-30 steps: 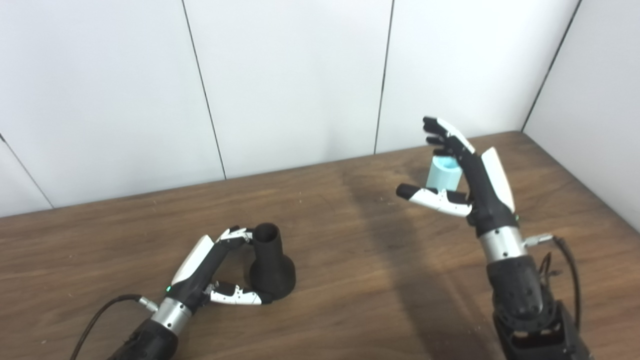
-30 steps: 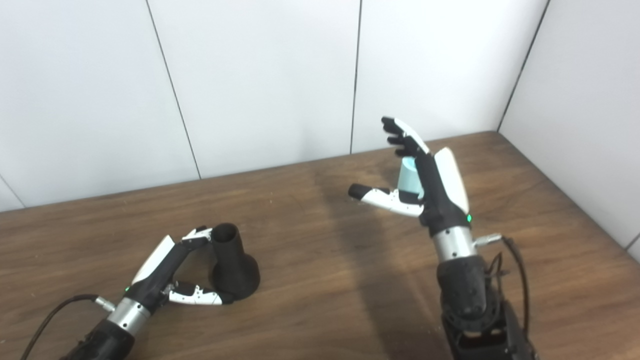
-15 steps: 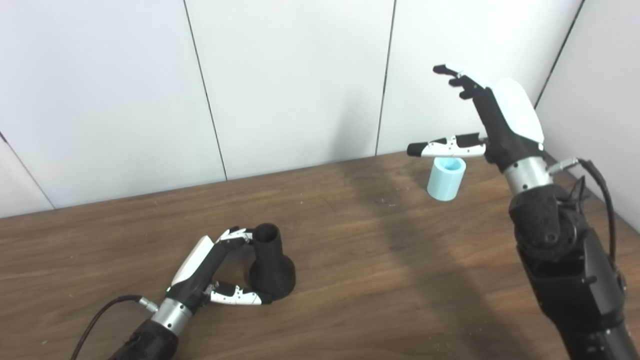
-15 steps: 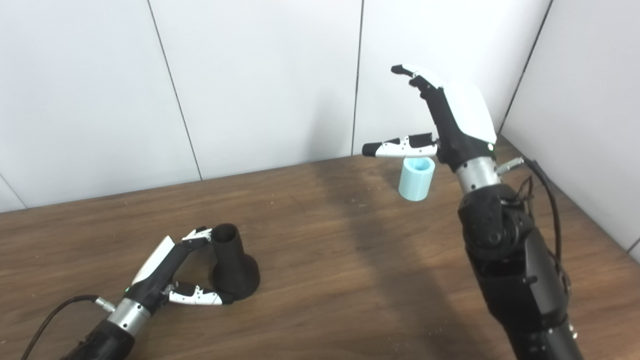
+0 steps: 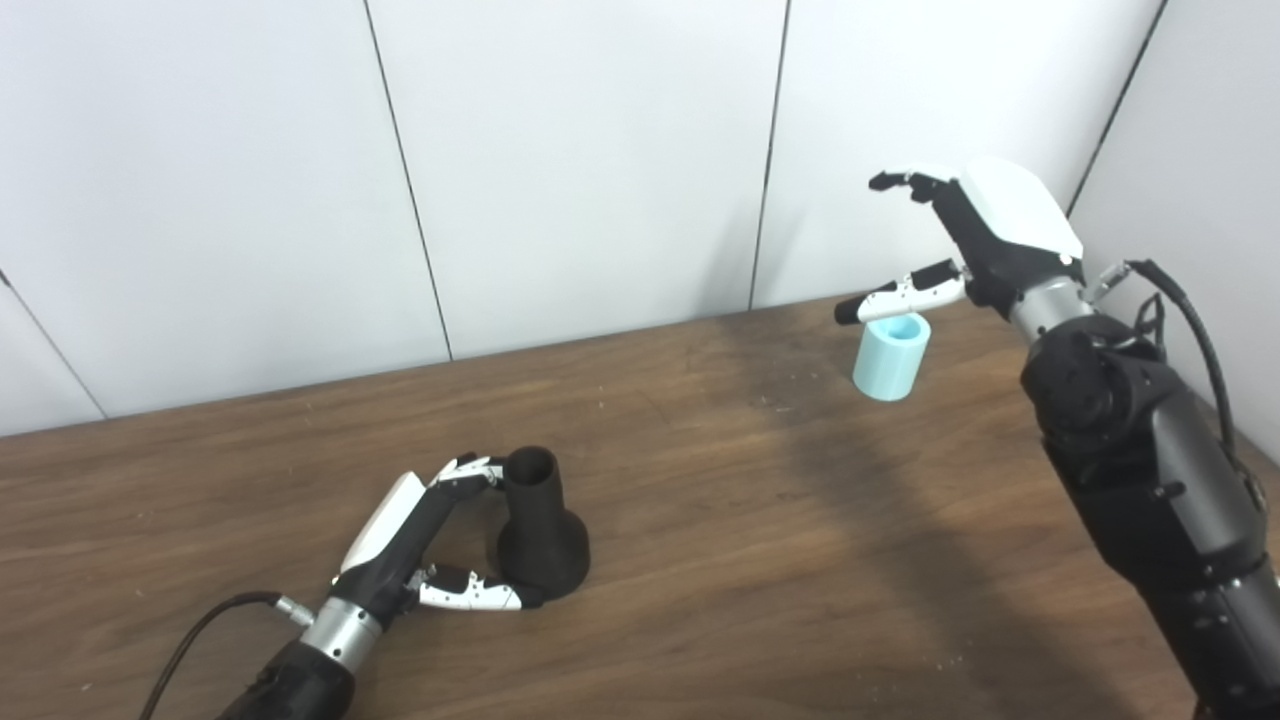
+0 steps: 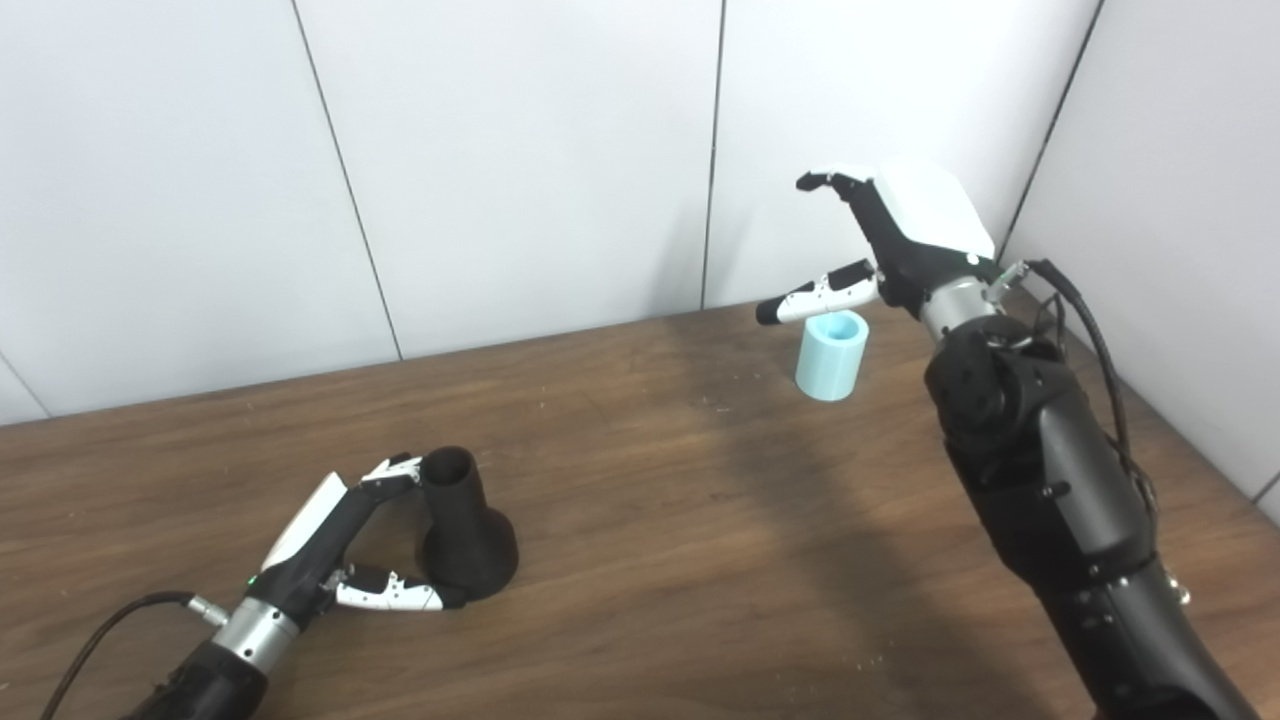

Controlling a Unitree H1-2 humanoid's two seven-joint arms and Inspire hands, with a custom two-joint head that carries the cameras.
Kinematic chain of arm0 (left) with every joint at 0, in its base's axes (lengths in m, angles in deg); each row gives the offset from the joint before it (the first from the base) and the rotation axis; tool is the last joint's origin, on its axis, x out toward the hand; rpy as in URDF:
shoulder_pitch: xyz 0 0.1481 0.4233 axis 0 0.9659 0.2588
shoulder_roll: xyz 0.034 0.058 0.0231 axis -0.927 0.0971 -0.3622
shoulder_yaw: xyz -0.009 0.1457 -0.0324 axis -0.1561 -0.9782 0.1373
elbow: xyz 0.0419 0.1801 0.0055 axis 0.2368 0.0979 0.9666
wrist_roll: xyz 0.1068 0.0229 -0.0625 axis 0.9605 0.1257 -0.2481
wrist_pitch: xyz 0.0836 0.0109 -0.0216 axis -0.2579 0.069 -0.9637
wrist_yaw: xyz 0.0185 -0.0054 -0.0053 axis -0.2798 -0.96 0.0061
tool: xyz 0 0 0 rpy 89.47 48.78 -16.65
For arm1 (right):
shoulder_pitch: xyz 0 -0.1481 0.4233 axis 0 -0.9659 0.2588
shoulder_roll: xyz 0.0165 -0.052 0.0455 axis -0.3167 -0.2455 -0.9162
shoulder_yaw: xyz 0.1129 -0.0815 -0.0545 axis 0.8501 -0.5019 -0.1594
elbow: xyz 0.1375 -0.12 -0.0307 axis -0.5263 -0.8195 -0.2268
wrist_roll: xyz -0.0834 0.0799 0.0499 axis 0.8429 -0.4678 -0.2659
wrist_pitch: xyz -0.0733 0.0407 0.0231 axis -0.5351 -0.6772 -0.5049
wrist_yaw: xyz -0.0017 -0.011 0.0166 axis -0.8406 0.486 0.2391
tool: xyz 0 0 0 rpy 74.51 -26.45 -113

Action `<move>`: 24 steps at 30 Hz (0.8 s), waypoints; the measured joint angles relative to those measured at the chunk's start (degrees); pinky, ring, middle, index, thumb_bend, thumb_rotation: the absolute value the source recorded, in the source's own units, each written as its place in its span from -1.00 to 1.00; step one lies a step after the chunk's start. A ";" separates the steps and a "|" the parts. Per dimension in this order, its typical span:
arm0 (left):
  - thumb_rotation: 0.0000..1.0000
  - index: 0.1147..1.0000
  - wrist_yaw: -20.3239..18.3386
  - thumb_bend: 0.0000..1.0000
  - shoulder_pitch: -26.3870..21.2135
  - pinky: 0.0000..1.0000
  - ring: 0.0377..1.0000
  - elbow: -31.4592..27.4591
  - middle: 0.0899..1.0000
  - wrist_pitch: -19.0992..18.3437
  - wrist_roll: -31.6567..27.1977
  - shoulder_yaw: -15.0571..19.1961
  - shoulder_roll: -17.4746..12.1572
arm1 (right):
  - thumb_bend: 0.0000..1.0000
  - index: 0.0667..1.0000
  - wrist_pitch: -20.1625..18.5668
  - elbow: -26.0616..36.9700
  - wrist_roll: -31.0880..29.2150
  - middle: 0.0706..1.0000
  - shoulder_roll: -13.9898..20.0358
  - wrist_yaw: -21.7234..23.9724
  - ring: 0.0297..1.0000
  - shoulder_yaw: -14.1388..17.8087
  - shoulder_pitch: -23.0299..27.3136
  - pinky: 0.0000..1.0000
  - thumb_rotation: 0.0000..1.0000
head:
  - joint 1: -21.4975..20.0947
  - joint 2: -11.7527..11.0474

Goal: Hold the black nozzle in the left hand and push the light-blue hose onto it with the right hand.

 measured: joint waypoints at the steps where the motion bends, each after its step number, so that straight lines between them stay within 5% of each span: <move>1: -0.86 -0.16 0.01 0.04 0.04 1.00 0.77 -0.09 0.48 0.00 0.04 -0.05 -0.05 | 0.81 0.55 0.02 -0.79 0.03 0.70 0.10 0.00 0.71 -0.10 0.20 0.77 -0.20 | 0.00 0.00; 24: -0.87 -0.16 2.77 0.04 0.49 1.00 0.79 -1.42 0.48 1.23 4.22 -1.98 -0.65 | 0.81 0.55 0.16 -5.04 -0.41 0.69 0.39 -0.19 0.68 -0.75 0.79 0.80 -0.20 | 0.26 0.44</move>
